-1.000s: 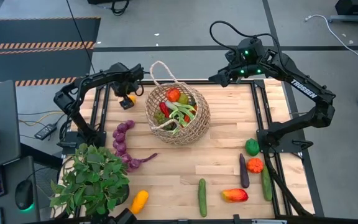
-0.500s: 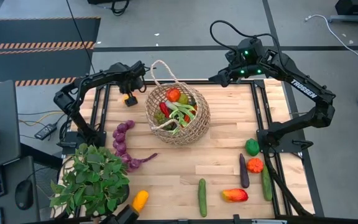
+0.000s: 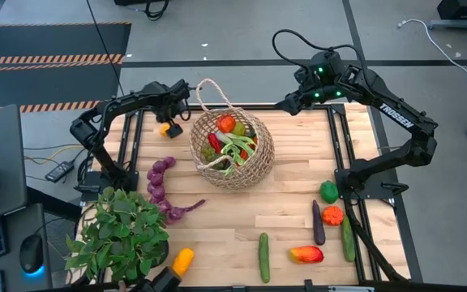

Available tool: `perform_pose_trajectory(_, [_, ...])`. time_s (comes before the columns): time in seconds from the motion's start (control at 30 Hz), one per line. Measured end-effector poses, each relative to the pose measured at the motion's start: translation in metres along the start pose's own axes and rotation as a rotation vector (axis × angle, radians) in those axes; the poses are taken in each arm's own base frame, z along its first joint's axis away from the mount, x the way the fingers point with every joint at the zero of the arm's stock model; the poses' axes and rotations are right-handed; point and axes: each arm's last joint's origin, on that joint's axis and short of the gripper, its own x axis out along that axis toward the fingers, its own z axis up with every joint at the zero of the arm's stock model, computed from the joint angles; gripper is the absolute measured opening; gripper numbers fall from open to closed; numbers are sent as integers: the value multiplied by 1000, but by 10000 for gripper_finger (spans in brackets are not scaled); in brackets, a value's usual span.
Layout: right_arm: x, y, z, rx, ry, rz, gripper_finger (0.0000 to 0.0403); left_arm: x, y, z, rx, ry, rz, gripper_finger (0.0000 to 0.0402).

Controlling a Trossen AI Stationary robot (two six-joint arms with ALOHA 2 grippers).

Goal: Build produce basket
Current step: Put the lemon into the brown basket

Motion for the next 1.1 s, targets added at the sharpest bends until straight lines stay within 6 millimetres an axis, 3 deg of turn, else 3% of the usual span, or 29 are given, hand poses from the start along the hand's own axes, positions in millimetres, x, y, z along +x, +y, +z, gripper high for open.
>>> perform_pose_trajectory(0.57, [0, 0, -2, 7, 25, 19, 400, 47, -12, -22, 56, 51, -41, 394])
perform_pose_trajectory(1.1, [0, 0, -2, 15, 19, 4, 400, 49, -11, -12, 110, -66, -18, 393])
